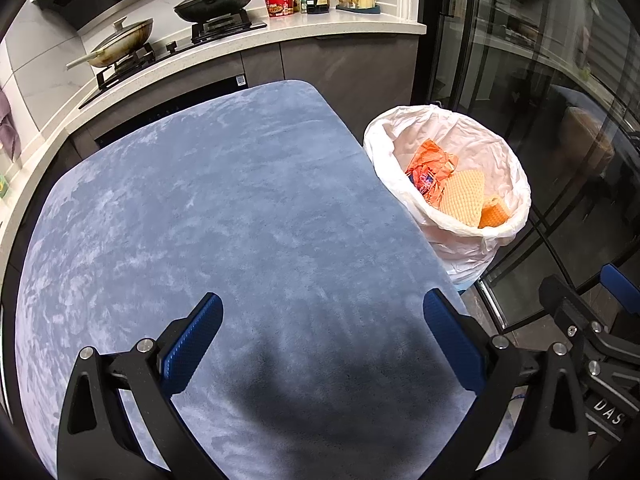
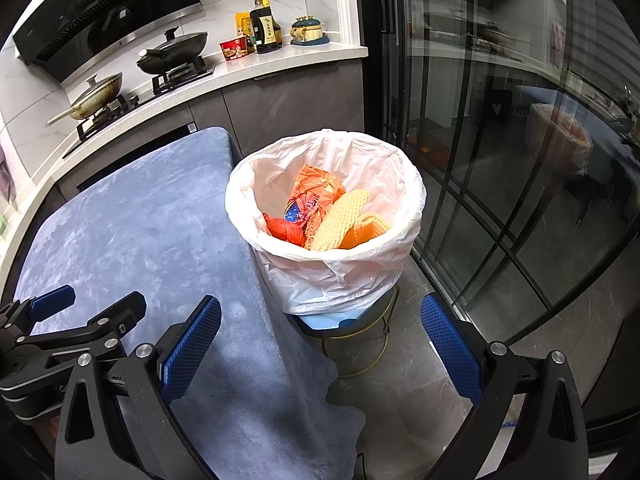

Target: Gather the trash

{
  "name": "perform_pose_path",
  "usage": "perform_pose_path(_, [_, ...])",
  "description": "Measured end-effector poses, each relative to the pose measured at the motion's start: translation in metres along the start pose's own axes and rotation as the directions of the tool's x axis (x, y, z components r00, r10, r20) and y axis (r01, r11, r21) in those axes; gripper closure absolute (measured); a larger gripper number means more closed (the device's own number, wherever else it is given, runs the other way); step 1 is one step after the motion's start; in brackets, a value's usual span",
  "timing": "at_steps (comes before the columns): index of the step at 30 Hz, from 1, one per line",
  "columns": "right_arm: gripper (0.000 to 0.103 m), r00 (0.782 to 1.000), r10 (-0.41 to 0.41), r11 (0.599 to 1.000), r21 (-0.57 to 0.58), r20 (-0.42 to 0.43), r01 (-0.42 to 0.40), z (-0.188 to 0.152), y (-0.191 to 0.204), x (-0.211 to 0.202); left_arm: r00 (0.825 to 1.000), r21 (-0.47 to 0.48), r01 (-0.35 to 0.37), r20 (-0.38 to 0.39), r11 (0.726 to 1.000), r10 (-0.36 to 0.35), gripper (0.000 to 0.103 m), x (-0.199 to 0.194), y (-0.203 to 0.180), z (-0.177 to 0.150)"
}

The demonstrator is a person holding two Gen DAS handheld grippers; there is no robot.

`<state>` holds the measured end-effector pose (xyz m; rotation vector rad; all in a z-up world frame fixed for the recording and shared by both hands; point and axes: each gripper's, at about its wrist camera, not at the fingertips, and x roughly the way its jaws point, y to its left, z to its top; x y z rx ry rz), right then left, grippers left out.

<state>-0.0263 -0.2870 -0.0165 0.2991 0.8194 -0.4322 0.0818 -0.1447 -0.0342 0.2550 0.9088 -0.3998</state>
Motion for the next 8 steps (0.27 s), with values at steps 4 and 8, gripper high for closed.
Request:
perform_pose_path(4, [0.007, 1.000, -0.006, 1.000, 0.006, -0.003, 0.006, -0.0013, -0.0042, 0.0027, 1.000, -0.008, -0.005, 0.003, 1.000, 0.005, 0.007, 0.0005, 0.0016, 0.0003])
perform_pose_path(8, [0.007, 1.000, -0.014, 1.000, 0.011, -0.005, 0.014, -0.0028, -0.0066, 0.0044, 1.000, -0.017, -0.001, -0.001, 1.000, 0.001, 0.007, 0.0031, 0.0065, 0.0013])
